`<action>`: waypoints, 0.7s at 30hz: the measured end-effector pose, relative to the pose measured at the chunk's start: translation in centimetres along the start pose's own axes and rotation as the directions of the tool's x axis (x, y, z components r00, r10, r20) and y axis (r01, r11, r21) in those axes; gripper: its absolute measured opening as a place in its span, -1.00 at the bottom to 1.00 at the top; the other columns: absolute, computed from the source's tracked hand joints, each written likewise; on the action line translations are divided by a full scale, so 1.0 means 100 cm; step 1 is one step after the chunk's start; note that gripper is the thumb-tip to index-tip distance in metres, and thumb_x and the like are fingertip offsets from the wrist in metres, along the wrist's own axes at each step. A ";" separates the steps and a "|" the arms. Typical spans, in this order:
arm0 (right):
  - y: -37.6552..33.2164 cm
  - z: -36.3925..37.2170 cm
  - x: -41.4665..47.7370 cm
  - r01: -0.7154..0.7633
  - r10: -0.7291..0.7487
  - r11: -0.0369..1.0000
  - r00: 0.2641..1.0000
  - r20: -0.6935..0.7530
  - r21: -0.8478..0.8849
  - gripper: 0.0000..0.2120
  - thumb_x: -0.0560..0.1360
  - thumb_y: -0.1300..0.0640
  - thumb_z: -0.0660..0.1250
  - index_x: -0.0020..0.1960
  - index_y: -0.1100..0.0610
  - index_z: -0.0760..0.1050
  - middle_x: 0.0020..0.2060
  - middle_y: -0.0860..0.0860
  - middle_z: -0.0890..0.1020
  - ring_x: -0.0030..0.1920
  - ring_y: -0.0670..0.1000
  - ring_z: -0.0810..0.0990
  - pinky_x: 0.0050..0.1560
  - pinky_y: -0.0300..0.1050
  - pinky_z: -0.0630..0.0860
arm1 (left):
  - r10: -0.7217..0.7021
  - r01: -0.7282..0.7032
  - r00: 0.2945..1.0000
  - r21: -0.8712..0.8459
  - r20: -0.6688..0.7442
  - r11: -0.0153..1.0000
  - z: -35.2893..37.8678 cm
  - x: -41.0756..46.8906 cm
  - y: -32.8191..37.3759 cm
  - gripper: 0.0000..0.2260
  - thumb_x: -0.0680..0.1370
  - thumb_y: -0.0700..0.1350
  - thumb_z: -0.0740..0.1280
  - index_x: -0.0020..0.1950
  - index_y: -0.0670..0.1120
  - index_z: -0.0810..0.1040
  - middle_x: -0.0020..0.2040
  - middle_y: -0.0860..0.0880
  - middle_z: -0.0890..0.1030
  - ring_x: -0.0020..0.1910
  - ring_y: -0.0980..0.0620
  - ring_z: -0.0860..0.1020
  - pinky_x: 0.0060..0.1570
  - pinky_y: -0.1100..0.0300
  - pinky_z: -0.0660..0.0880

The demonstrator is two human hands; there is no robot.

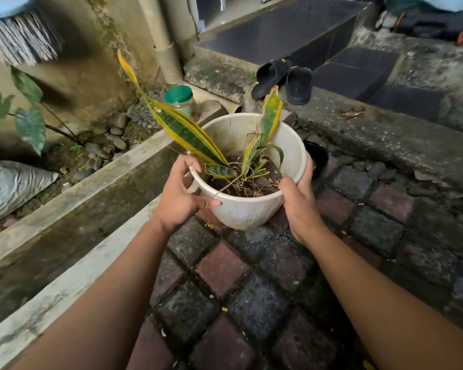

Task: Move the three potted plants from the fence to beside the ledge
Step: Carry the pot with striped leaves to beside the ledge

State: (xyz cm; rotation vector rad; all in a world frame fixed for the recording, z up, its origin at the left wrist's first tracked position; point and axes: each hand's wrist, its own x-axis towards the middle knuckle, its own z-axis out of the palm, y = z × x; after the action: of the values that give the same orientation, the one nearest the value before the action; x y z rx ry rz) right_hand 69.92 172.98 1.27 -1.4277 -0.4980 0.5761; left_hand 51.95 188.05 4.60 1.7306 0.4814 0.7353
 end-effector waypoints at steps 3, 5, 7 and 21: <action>-0.004 -0.007 0.007 -0.026 0.026 1.000 0.999 0.028 -0.009 -0.17 0.41 0.10 0.24 0.63 -0.20 0.05 0.47 -0.06 0.46 0.41 -0.01 0.49 0.52 0.23 0.38 | -0.096 0.076 0.994 -0.263 -0.060 0.962 0.011 -0.004 0.001 -0.75 0.30 -0.07 0.36 -0.05 0.09 0.44 -0.14 0.11 0.43 -0.20 0.09 0.34 -0.26 0.10 0.21; -0.006 -0.012 0.012 -0.036 0.037 0.999 0.999 0.039 -0.011 -0.18 0.39 0.12 0.24 0.61 -0.22 0.10 0.44 -0.06 0.50 0.39 0.01 0.51 0.49 0.30 0.40 | -0.127 0.086 0.974 -0.211 -0.189 0.974 0.024 -0.003 -0.001 -0.88 0.40 0.03 0.31 -0.09 0.15 0.45 -0.15 0.12 0.45 -0.20 0.12 0.36 -0.23 0.13 0.29; -0.009 -0.015 0.017 -0.023 0.024 1.000 0.999 0.041 -0.018 -0.18 0.37 0.16 0.23 0.59 -0.19 0.16 0.43 -0.04 0.51 0.40 0.04 0.51 0.49 0.32 0.39 | -0.064 0.038 0.965 -0.102 -0.255 0.994 0.037 -0.002 -0.003 -0.85 0.49 -0.10 0.28 -0.01 0.12 0.41 -0.10 -0.08 0.39 -0.22 0.03 0.34 -0.23 0.05 0.29; -0.027 -0.010 0.013 0.031 -0.031 0.998 0.999 -0.012 -0.050 -0.22 0.39 0.19 0.17 0.62 0.02 0.16 0.42 0.03 0.49 0.38 0.02 0.48 0.44 0.00 0.46 | 0.009 0.030 0.977 0.184 -0.211 0.983 0.033 0.011 -0.017 -0.70 0.58 -0.19 0.08 0.30 0.03 0.25 -0.16 0.00 0.33 -0.27 0.07 0.32 -0.20 0.06 0.30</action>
State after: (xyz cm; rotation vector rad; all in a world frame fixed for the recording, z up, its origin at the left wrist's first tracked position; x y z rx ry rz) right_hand 71.77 172.91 3.83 -1.4678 -0.5263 0.5325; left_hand 55.11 186.90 2.65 1.8298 0.7241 0.8954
